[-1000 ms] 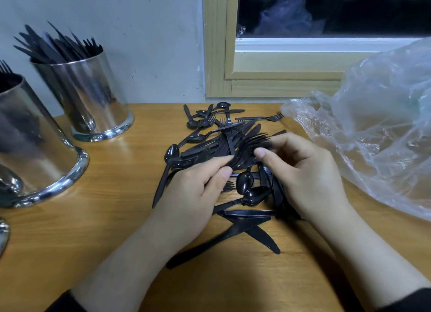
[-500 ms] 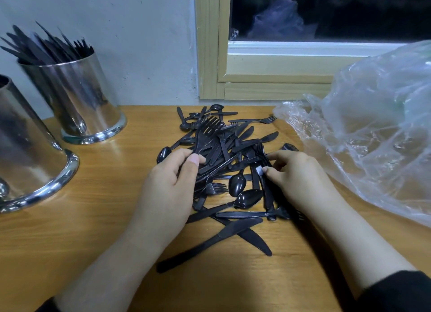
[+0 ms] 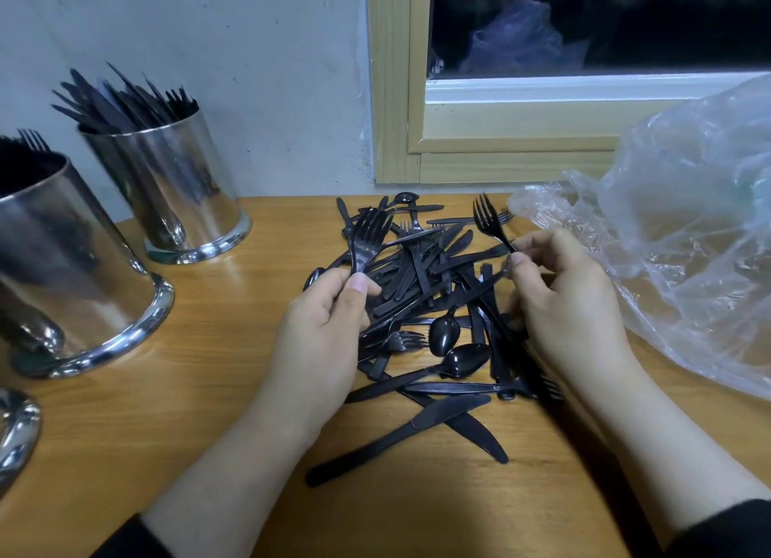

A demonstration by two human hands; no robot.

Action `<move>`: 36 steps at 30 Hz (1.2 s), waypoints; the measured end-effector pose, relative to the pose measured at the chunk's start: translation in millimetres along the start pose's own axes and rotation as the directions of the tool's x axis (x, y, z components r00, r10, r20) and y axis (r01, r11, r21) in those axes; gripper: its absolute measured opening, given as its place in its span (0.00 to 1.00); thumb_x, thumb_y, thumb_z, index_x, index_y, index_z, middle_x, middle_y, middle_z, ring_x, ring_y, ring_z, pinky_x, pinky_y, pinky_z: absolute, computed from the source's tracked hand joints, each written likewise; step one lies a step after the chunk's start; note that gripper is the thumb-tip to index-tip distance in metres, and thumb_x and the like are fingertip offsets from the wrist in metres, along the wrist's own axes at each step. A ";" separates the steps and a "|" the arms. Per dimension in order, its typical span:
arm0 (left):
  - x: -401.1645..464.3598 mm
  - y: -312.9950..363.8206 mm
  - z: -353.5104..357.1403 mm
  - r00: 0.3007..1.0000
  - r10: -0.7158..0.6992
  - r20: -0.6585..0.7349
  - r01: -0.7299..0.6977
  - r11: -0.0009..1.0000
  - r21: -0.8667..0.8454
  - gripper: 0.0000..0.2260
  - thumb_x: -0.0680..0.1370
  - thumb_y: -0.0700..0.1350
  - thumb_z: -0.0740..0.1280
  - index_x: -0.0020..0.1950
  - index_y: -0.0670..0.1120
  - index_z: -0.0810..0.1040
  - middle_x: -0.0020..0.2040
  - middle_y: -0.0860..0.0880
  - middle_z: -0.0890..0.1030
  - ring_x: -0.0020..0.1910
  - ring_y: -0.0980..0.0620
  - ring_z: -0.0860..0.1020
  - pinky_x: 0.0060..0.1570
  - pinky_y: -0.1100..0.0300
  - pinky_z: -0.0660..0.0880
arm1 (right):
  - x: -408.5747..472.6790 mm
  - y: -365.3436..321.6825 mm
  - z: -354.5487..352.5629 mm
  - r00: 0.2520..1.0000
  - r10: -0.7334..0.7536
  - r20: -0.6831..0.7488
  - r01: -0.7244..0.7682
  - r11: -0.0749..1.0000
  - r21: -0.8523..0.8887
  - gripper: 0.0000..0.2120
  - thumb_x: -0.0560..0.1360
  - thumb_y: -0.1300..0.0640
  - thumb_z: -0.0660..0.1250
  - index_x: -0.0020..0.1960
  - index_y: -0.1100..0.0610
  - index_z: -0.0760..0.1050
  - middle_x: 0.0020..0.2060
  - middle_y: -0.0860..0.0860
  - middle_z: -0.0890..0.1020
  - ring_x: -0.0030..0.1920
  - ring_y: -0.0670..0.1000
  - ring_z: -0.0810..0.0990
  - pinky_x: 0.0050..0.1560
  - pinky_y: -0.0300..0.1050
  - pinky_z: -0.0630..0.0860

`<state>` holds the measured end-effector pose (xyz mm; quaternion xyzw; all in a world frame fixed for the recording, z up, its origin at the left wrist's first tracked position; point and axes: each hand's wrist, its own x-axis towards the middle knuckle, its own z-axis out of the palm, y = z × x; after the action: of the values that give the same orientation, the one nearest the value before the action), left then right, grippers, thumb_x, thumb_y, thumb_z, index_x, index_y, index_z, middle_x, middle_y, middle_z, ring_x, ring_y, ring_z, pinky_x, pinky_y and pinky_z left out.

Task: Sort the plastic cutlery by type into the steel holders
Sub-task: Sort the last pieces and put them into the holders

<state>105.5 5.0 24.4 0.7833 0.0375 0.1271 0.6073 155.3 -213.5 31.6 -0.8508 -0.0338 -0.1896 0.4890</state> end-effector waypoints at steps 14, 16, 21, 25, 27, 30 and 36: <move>-2.4 6.8 6.5 0.992 -0.111 0.064 0.126 0.923 -0.363 0.13 0.85 0.53 0.59 0.46 0.53 0.80 0.32 0.52 0.64 0.27 0.55 0.59 0.26 0.60 0.56 | -53.2 -50.5 52.8 0.979 -0.133 0.151 0.100 0.973 0.209 0.11 0.78 0.57 0.69 0.49 0.40 0.76 0.42 0.37 0.81 0.43 0.40 0.79 0.43 0.28 0.70; -3.7 5.1 8.8 0.992 -0.095 0.088 0.122 0.913 -0.390 0.13 0.84 0.53 0.61 0.45 0.50 0.79 0.32 0.50 0.63 0.27 0.54 0.59 0.25 0.61 0.57 | -58.1 -53.9 56.5 0.977 -0.116 0.177 0.075 0.972 0.224 0.10 0.77 0.59 0.71 0.46 0.43 0.78 0.40 0.36 0.82 0.40 0.40 0.79 0.40 0.28 0.70; -6.7 2.5 10.1 0.990 -0.095 0.100 0.128 0.903 -0.411 0.11 0.83 0.50 0.64 0.48 0.47 0.83 0.34 0.45 0.72 0.30 0.54 0.65 0.27 0.60 0.59 | -61.5 -58.4 53.5 0.961 -0.118 0.251 0.047 0.962 0.270 0.09 0.77 0.61 0.72 0.46 0.47 0.81 0.35 0.36 0.83 0.36 0.36 0.81 0.37 0.25 0.71; -9.0 2.9 12.9 0.994 -0.069 0.090 0.099 0.915 -0.392 0.16 0.83 0.52 0.64 0.39 0.45 0.77 0.33 0.45 0.67 0.29 0.53 0.61 0.28 0.59 0.57 | -59.3 -57.2 46.3 0.952 -0.174 0.253 0.117 0.967 0.227 0.07 0.76 0.58 0.73 0.49 0.46 0.80 0.35 0.39 0.84 0.37 0.40 0.82 0.39 0.30 0.73; -8.9 2.8 13.1 0.996 -0.082 0.046 0.093 0.915 -0.392 0.17 0.84 0.52 0.63 0.36 0.49 0.76 0.30 0.48 0.66 0.28 0.54 0.61 0.26 0.60 0.58 | -56.6 -53.5 42.4 0.942 -0.203 0.266 0.155 0.969 0.191 0.06 0.76 0.54 0.73 0.51 0.47 0.79 0.35 0.42 0.84 0.36 0.44 0.82 0.39 0.36 0.75; -6.1 5.1 8.2 0.997 -0.074 -0.026 0.057 0.913 -0.404 0.16 0.86 0.51 0.60 0.44 0.46 0.80 0.32 0.48 0.72 0.29 0.54 0.65 0.28 0.59 0.61 | -43.5 -40.3 24.8 0.965 -0.192 0.176 0.175 0.978 0.111 0.04 0.77 0.48 0.71 0.47 0.47 0.79 0.34 0.43 0.82 0.35 0.45 0.80 0.39 0.42 0.76; -16.7 20.2 -4.4 0.999 -0.035 -0.012 0.027 0.908 -0.418 0.14 0.87 0.49 0.56 0.50 0.43 0.74 0.34 0.47 0.80 0.34 0.47 0.80 0.39 0.55 0.81 | -30.4 3.4 -42.2 0.951 -0.159 0.266 0.206 0.965 -0.160 0.08 0.75 0.43 0.68 0.43 0.46 0.79 0.39 0.43 0.80 0.40 0.45 0.78 0.41 0.40 0.73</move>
<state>86.3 0.4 42.3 0.6334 0.0275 0.1301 0.7623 115.7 -247.0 37.0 -0.9030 -0.1563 -0.1276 0.3793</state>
